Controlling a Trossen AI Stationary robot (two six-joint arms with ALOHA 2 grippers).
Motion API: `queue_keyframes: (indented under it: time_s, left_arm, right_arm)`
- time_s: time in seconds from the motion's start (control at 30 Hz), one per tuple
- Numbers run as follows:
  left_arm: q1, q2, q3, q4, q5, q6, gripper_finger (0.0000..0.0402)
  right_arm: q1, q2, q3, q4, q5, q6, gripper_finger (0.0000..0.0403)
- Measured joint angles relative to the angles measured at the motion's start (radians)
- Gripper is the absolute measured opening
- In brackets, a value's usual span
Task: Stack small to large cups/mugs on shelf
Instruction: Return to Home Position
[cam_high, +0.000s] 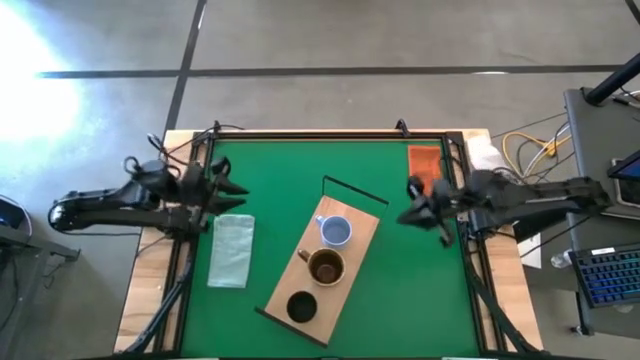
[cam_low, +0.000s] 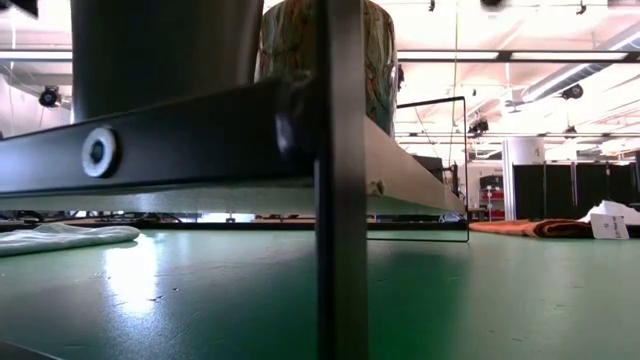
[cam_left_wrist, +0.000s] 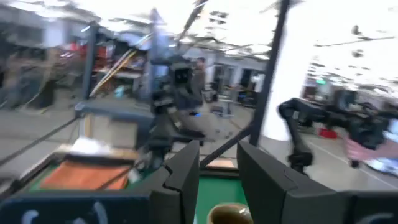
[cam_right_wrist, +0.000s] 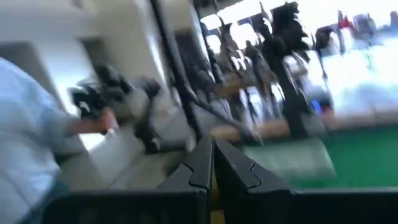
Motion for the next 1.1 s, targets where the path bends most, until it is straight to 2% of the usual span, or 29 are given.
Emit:
queue_keyframes:
  time_s: [0.1, 0.17, 0.37, 0.43, 0.6, 0.7, 0.87, 1.0, 1.1]
  left_arm:
    - [0.000, -0.057, -0.109, 0.022, -0.091, -0.054, 0.0094]
    - [0.001, -0.105, -0.171, 0.024, -0.114, -0.088, 0.0094]
    - [0.001, -0.262, -0.326, 0.047, -0.122, -0.150, 0.0094]
    - [0.001, -0.318, -0.380, 0.043, -0.124, -0.178, 0.0094]
    - [0.002, -0.463, -0.529, 0.045, -0.128, -0.254, 0.0094]
    - [0.004, -0.492, -0.537, -0.004, -0.168, -0.280, 0.0094]
    - [0.008, -0.436, -0.543, -0.003, -0.177, -0.315, 0.0094]
    - [0.009, -0.404, -0.543, -0.053, -0.219, -0.346, 0.0094]
    - [0.009, -0.382, -0.543, -0.052, -0.223, -0.386, 0.0094]
  right_arm:
    - [-0.019, -0.063, -0.126, 0.126, 0.031, 0.011, 0.0009]
    - [-0.022, -0.098, -0.201, 0.254, 0.020, 0.044, 0.0009]
    - [-0.027, -0.096, -0.388, 0.511, 0.032, 0.070, 0.0009]
    - [-0.025, -0.094, -0.439, 0.544, 0.044, 0.090, 0.0009]
    - [-0.027, -0.100, -0.568, 0.654, 0.138, 0.116, 0.0009]
    - [-0.031, -0.095, -0.575, 0.586, 0.157, 0.105, 0.0009]
    - [-0.082, -0.097, -0.574, 0.592, 0.035, -0.016, 0.0009]
    - [-0.192, -0.091, -0.574, 0.474, 0.010, -0.034, 0.0009]
    - [-0.293, -0.091, -0.574, 0.435, -0.117, -0.019, 0.0009]
